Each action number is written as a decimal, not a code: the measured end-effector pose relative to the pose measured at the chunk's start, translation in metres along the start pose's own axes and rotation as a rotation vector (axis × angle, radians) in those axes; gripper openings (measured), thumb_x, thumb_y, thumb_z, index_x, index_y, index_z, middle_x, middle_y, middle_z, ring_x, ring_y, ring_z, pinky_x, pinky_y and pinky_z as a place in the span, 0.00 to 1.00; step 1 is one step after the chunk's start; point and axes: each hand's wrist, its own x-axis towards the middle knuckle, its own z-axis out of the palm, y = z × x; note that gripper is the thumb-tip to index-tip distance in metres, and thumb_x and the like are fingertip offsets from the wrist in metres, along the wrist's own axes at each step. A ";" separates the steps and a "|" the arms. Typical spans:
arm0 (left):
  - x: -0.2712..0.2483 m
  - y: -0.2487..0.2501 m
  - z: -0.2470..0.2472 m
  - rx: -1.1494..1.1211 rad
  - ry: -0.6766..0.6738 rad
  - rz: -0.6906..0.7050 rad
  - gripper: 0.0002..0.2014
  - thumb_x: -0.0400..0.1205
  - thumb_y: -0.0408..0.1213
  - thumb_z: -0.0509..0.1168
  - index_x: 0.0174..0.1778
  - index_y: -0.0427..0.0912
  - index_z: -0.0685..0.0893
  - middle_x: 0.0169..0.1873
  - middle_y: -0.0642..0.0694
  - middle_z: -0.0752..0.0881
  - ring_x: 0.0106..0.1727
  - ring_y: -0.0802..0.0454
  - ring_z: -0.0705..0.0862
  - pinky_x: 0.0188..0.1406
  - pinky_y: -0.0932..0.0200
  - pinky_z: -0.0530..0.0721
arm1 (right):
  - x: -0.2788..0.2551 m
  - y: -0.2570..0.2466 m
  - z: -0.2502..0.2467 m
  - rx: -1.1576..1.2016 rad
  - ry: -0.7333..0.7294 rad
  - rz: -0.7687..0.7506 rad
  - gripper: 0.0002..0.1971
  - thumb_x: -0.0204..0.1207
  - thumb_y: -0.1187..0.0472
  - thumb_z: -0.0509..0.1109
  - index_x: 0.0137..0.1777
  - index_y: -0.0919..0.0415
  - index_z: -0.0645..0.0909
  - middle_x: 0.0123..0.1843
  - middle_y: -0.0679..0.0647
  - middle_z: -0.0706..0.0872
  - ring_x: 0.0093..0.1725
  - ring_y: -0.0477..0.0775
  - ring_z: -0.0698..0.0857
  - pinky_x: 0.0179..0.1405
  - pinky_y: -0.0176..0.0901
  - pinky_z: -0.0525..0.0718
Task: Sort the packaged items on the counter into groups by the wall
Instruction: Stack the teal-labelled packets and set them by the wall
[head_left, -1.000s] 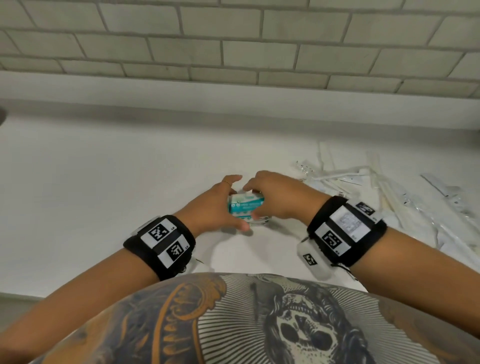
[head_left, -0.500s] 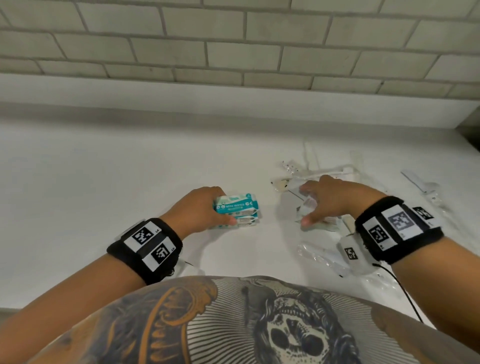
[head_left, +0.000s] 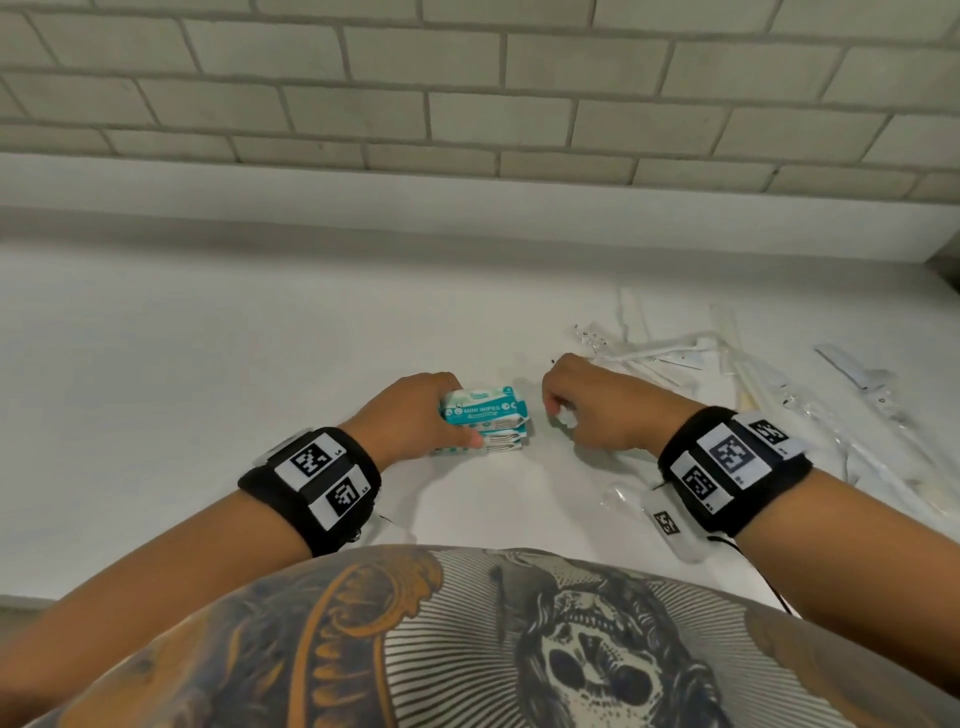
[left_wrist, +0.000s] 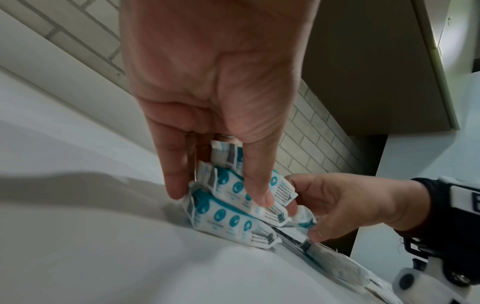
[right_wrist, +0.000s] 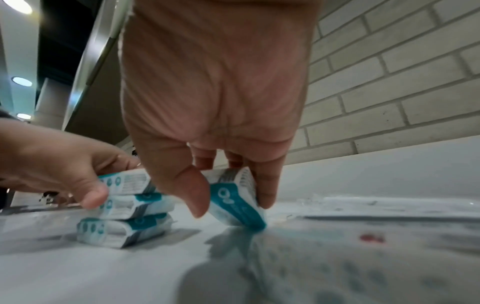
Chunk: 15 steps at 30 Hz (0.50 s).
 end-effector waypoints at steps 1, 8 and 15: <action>0.000 0.000 0.000 0.003 -0.002 -0.001 0.19 0.71 0.49 0.77 0.53 0.48 0.81 0.48 0.52 0.86 0.47 0.54 0.85 0.46 0.56 0.85 | -0.001 0.001 0.001 -0.008 0.028 -0.014 0.12 0.71 0.71 0.67 0.47 0.52 0.74 0.52 0.47 0.71 0.47 0.55 0.79 0.46 0.48 0.82; 0.003 -0.001 0.001 0.027 -0.014 -0.011 0.20 0.71 0.51 0.77 0.54 0.49 0.81 0.48 0.52 0.86 0.47 0.53 0.84 0.46 0.56 0.84 | -0.001 0.012 -0.018 0.505 0.183 0.320 0.09 0.81 0.64 0.66 0.58 0.52 0.76 0.51 0.52 0.84 0.36 0.55 0.90 0.36 0.50 0.91; 0.004 -0.001 0.001 0.045 -0.017 -0.024 0.21 0.71 0.52 0.77 0.56 0.49 0.80 0.48 0.53 0.85 0.47 0.54 0.84 0.44 0.59 0.83 | 0.005 0.018 -0.019 0.180 0.096 0.275 0.20 0.75 0.49 0.73 0.66 0.52 0.78 0.61 0.49 0.82 0.57 0.51 0.81 0.57 0.44 0.80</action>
